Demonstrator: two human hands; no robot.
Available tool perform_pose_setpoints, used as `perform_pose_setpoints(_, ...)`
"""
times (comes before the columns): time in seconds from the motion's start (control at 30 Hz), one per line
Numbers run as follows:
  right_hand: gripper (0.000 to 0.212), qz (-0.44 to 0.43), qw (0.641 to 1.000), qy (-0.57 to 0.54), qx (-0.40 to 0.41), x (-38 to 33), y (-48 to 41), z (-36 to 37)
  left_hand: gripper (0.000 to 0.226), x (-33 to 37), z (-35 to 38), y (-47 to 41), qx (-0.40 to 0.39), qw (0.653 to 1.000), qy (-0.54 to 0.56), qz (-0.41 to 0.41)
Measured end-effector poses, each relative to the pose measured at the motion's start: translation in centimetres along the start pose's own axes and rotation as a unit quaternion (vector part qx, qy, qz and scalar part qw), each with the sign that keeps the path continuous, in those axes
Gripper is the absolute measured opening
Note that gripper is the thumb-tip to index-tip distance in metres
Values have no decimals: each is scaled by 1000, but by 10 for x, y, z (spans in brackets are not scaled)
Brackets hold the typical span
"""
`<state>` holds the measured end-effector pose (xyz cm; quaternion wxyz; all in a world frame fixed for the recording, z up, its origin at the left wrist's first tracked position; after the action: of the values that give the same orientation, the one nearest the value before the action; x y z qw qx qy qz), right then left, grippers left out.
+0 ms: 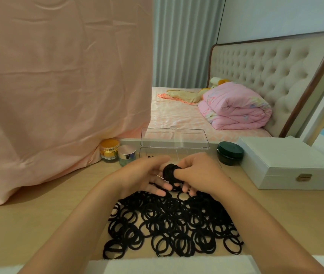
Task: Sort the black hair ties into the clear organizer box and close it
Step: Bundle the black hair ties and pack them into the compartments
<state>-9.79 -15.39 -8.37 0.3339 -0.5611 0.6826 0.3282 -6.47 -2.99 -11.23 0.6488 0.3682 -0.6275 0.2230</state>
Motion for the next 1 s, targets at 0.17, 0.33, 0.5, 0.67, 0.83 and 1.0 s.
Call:
perform_pose_setpoints(0.17, 9, -19, 1000, 15, 10, 0, -1, 0, 25, 1, -11, -1, 59, 995, -83, 16)
perform_pose_setpoints(0.33, 37, -7, 999, -52, -7, 3, -2, -1, 17, 2, -17, 2, 40, 998, -38, 19)
perform_pose_setpoints(0.5, 31, -6, 975, -198, -98, -4, 2, 11, 18, 6, -28, 3, 58, 997, -30, 34)
perform_pose_setpoints(0.67, 23, -10, 981, -191, -29, -8, -7, 14, 18, 16, -44, 10, 104, 987, -103, 64)
perform_pose_setpoints(0.83, 14, -33, 993, -111, -15, -25, -18, 25, 22, 22, -63, 13, 144, 980, -117, 74)
perform_pose_setpoints(1.0, 20, -49, 996, -75, -18, -50, -40, 25, 24, 25, -79, 15, 169, 976, -97, 97)
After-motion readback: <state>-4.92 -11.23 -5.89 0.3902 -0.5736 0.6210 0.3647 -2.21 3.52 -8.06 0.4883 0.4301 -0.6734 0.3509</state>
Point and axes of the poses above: each hand's wrist, its own y-axis away from the middle knuckle, its own z-axis out of the palm, x = y × z, the point moved 9 cm from there along -y, towards the middle knuckle, and after that the axes turned 4 degrees about x, right-handed, at the moved point
